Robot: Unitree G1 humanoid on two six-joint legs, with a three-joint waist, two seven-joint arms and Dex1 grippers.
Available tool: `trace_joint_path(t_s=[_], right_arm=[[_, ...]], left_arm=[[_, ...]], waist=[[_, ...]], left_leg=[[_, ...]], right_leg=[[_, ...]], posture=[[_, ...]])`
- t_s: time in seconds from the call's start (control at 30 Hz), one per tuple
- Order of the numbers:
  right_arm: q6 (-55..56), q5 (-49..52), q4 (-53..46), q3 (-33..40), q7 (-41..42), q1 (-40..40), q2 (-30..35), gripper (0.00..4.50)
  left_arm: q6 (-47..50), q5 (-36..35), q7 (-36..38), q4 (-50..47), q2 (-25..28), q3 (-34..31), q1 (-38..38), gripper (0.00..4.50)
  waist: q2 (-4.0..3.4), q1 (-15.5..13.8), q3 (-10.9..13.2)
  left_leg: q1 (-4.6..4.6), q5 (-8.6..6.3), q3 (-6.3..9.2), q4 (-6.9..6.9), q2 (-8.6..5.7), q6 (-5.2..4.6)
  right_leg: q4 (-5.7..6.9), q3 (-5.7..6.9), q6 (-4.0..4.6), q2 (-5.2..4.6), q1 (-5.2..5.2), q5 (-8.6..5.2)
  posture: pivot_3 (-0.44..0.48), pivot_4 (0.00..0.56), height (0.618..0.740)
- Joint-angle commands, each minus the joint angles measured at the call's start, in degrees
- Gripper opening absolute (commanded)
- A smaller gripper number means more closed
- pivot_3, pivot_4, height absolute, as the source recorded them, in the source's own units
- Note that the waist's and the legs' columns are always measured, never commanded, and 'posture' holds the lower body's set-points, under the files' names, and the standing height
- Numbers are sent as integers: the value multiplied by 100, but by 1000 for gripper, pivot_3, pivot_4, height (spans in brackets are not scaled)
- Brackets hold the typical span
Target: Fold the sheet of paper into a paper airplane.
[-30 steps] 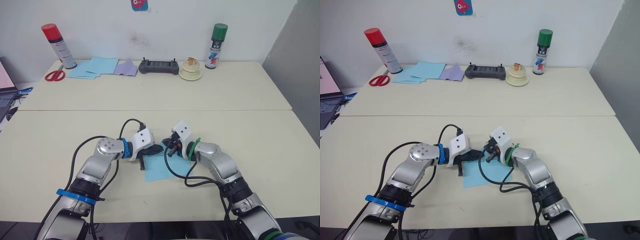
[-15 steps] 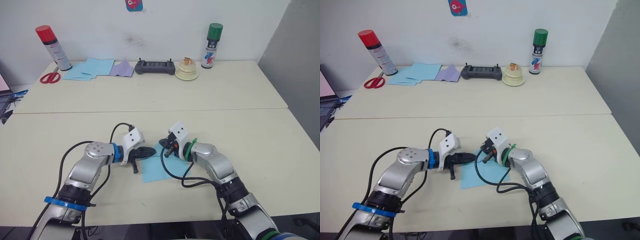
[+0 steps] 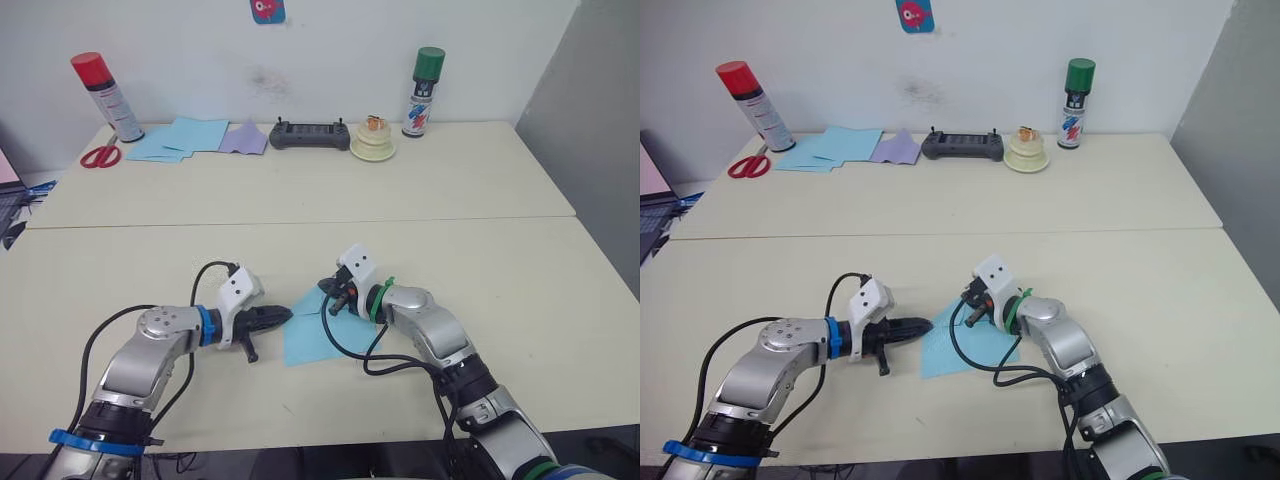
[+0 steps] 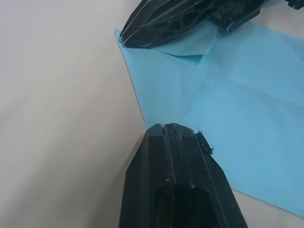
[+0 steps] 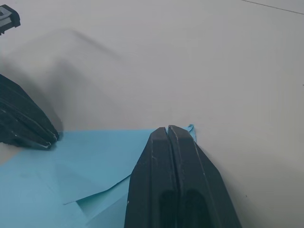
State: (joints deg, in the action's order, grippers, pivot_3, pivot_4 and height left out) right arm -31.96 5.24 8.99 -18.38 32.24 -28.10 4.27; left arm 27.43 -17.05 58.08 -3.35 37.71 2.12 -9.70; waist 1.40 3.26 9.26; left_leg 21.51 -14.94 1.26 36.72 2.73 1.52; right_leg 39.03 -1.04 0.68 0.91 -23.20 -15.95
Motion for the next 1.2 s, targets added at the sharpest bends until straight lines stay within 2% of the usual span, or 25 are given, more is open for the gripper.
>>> trace_joint_path(t_s=[0.03, 0.13, 0.23, 0.37, 0.63, 0.77, 1.03, 1.2], right_arm=[[-142, -78, 78, -94, 6, 71, 56, 0], [-128, -77, 82, -94, 13, 74, 66, 0], [-115, -76, 93, -97, 17, 68, 67, 0], [-119, -78, 69, -105, 21, 75, 73, 0], [-26, -14, -13, -20, -18, 95, 39, 0], [384, 196, -221, 85, 85, 131, -154, 0], [89, 23, -237, -238, 231, 193, -61, 0], [-72, -178, 43, -102, -184, 153, -29, 0]], left_arm=[[484, -332, -15, -146, 184, -312, -117, 40], [752, -605, -4, -291, 226, -464, -487, 40], [700, -558, -37, -304, 132, -307, -726, 40], [391, -212, -235, -177, -162, 146, -824, 40], [-655, 802, -299, 734, -238, 1021, -900, 40], [-760, 789, -292, 920, -355, 1034, -947, 40], [-867, 825, -243, 1063, -369, 1085, -1004, 40], [-897, 867, -247, 1130, -372, 1061, -1038, 40]], waist=[[0, -3, 1], [1, -13, 3], [2, -27, 3], [1, -21, 3], [0, -52, 3], [-1, -91, 4], [-1, -140, 4], [-1, -140, 3]], left_leg=[[3, 0, 0, 0, 0, 0], [10, 0, 0, 2, -2, 0], [17, 0, -1, 7, -4, 0], [15, 0, -1, 5, -4, 1], [17, 0, -3, 5, -4, 0], [17, 0, -5, 10, -6, 0], [19, 1, -5, 15, -9, 0], [18, 1, -3, 14, -8, 0]], right_leg=[[0, 5, 0, 0, -1, 0], [-1, 11, 0, 0, -2, 0], [-1, 14, 0, 0, -4, 0], [-4, 2, 0, -1, -5, 0], [-3, 10, 0, 0, -5, 0], [-2, 9, -1, -2, -3, 1], [-1, 10, -1, -1, -3, 1], [-1, 12, -1, -1, -1, 1]], posture=[[0, 150, 740], [0, 150, 740], [0, 150, 740], [0, 150, 740], [0, 150, 740], [0, 150, 740], [0, 150, 740], [0, 150, 740]])
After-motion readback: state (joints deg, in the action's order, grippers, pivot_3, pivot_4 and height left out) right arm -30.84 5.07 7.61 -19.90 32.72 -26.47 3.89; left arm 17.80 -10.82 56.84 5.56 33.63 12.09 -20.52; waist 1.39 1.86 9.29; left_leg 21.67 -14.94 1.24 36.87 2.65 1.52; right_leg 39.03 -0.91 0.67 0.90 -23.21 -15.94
